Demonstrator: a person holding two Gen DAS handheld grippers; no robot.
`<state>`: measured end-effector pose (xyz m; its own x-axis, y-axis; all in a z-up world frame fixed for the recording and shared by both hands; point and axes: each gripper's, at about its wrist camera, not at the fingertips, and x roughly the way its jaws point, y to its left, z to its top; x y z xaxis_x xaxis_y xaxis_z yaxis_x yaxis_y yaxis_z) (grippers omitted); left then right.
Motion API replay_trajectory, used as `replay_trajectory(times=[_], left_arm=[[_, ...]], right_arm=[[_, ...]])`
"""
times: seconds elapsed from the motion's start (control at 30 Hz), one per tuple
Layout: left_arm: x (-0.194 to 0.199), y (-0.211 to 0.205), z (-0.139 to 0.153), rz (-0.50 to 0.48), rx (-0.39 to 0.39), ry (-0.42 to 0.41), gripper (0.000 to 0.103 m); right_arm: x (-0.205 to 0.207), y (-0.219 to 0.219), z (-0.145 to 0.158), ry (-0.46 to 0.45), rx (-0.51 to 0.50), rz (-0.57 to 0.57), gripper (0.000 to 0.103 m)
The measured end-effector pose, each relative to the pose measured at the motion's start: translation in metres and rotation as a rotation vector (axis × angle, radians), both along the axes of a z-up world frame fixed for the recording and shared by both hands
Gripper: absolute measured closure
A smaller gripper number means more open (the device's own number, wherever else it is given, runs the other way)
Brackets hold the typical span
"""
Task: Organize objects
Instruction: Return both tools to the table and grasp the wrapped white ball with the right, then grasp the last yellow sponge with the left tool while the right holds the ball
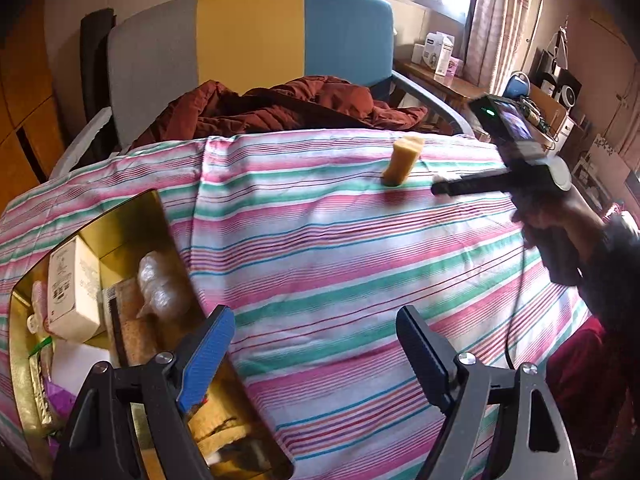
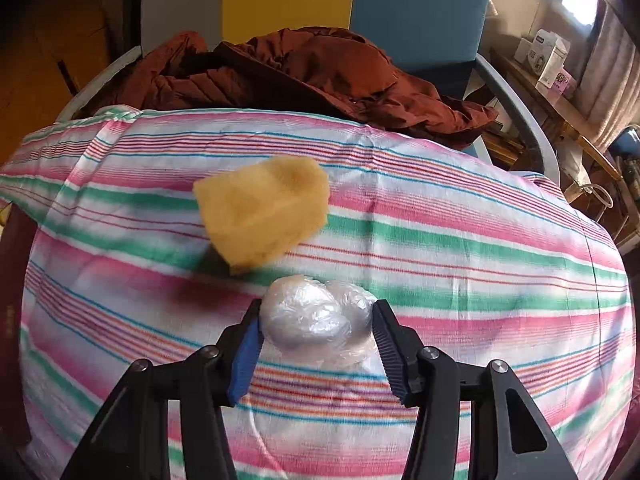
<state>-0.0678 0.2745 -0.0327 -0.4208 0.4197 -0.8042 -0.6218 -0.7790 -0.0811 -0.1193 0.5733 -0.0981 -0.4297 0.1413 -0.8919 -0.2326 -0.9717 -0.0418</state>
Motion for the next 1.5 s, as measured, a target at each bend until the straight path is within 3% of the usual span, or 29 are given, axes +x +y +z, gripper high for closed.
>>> replay_trajectory(times=[0.2,0.37,0.6,0.77,0.9,1.1,1.17,1.23,1.5], left_arm=[[-0.011,0.035,0.005,-0.057,0.054,-0.054,0.02],[-0.024,0.074,0.01,-0.07,0.063,-0.05,0.02],[-0.051,0.136,0.004,-0.125,0.046,-0.028,0.021],[-0.073,0.184,-0.02,-0.153,-0.008,-0.037,0.021],[-0.09,0.217,-0.038,-0.162,-0.066,0.0,0.021],[-0.108,0.252,-0.052,-0.202,-0.097,0.046,0.031],[-0.116,0.263,-0.063,-0.206,-0.125,0.022,0.039],[-0.124,0.268,-0.075,-0.197,-0.143,-0.022,0.063],[-0.082,0.219,-0.065,-0.171,-0.072,-0.05,0.068]], right_arm=[[0.049,0.022,0.011,0.045,-0.052,-0.094,0.049],[0.062,0.043,0.016,0.091,-0.097,-0.188,0.048],[0.067,0.046,0.032,0.153,-0.127,-0.18,0.047],[0.07,0.053,0.035,0.157,-0.134,-0.206,0.047],[0.072,0.062,0.033,0.153,-0.147,-0.238,0.047],[0.071,0.058,0.037,0.165,-0.139,-0.228,0.047],[0.071,0.057,0.038,0.168,-0.137,-0.224,0.047],[0.07,0.056,0.038,0.166,-0.133,-0.218,0.047],[0.065,0.053,0.028,0.139,-0.136,-0.176,0.047]])
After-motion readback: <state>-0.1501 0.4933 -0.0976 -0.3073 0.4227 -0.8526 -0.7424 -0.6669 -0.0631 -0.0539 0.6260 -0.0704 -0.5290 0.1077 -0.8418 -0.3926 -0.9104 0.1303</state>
